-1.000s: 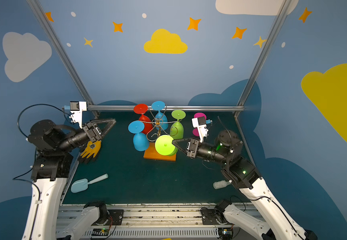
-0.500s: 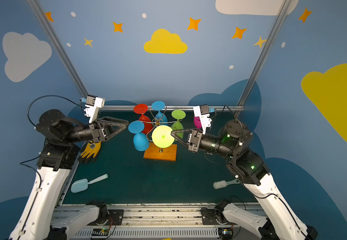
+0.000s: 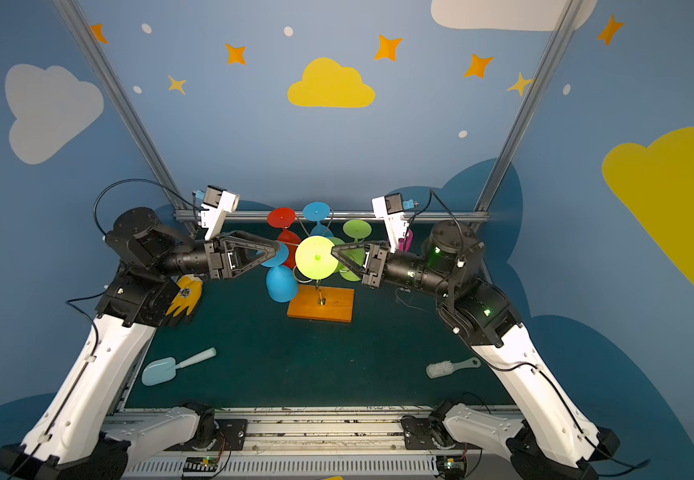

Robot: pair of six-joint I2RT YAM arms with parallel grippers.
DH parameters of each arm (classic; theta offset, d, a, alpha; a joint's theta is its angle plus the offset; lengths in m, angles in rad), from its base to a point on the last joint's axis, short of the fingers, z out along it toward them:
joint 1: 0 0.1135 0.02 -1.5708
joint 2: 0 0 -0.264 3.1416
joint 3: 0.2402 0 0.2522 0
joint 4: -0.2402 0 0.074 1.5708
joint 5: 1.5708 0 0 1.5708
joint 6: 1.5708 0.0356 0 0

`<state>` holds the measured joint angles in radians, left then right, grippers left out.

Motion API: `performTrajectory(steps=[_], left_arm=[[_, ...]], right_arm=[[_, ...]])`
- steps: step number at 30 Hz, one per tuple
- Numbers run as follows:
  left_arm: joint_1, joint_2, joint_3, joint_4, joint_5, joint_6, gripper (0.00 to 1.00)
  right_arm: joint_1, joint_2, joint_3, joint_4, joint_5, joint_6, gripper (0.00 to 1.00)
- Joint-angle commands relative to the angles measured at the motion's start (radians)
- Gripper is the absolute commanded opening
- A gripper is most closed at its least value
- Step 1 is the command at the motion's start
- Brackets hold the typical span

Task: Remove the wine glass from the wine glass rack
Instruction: 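Carry the lime-green glass toward the left gripper while the left arm reaches in, then grasp the lime-green glass foot with the left gripper while the right releases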

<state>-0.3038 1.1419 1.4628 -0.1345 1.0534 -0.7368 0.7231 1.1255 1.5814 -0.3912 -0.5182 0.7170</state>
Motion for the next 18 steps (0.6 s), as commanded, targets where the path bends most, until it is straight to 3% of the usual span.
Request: performTrajectory(steps=[1, 12, 18], left_arm=[[-0.029, 0.011, 0.023, 0.003, -0.028, 0.016, 0.57], [-0.141, 0.065, 0.042, -0.044, -0.072, 0.059, 0.44], [-0.15, 0.073, 0.063, -0.063, -0.093, 0.071, 0.21]], right_arm=[[0.007, 0.007, 0.031, 0.054, -0.019, -0.014, 0.0], [0.011, 0.025, 0.022, 0.068, -0.019, -0.011, 0.0], [0.017, 0.026, 0.005, 0.075, -0.019, -0.013, 0.0]])
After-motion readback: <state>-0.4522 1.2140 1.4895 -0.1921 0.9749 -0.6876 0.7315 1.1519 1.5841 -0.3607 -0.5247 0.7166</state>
